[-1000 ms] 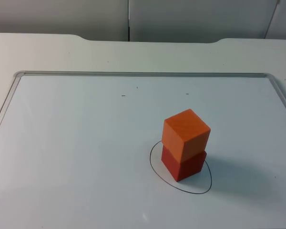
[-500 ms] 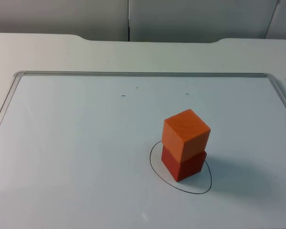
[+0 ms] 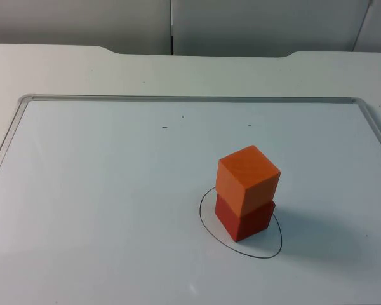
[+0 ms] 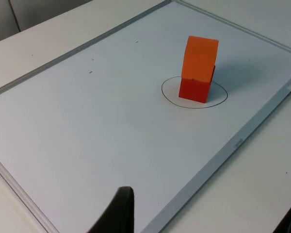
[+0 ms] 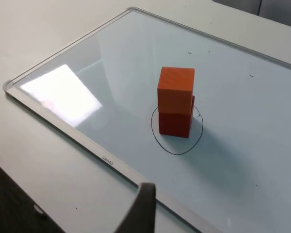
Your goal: Pick up one cube with the left hand and another cube with the right hand. First place the cube in the right hand at the target position, then stack the cube in the left hand on top.
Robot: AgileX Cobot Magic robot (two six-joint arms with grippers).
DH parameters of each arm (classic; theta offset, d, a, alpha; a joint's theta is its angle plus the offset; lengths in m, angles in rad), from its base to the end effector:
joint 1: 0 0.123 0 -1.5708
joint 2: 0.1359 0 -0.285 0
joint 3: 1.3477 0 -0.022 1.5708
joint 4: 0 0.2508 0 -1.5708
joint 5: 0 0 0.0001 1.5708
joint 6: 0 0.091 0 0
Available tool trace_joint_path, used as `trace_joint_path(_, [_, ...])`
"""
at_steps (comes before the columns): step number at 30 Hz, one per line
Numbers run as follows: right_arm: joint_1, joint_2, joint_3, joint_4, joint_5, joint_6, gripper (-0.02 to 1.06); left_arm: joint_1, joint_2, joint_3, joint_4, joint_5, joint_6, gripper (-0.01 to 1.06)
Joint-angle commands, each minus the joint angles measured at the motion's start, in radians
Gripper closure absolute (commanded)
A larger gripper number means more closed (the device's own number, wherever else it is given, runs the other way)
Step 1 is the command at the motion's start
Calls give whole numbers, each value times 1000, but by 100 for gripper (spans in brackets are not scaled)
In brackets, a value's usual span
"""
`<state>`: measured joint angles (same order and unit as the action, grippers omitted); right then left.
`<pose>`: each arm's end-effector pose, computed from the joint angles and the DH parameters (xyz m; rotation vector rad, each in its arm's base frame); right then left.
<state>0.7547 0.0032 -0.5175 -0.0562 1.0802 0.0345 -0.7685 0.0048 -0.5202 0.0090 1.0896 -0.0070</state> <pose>-0.0022 -0.0083 0.2807 -0.7276 1.9432 0.4218 -0.0050 0.0058 0.2806 0.7764 1.9414 -0.4658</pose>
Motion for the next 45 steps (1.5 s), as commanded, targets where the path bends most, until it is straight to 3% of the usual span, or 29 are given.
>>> trace_joint_path(1, [-1,-3,9,2,-1,-11,21,-3,-5,7,-9,-11,1,6])
trace_joint_path(8, [-1,-3,9,6,-1,-9,2,-3,-5,7,-9,-11,1,6])
trace_joint_path(16, [-3,-3,9,6,-1,-9,2,-3,-5,7,-9,-11,1,6])
trace_joint_path(20, [-51,-3,9,6,-1,-9,2,-3,-5,7,-9,-11,1,6])
trace_joint_path(32, [-532,-3,9,6,-1,-9,2,-3,-5,7,-9,-11,7,6])
trace_joint_path(37, [-639,-3,9,6,-1,-9,2,-3,-5,7,-9,-11,7,6])
trace_joint_path(45, [-676,-3,9,6,-1,-9,2,-3,-5,7,-9,-11,7,6])
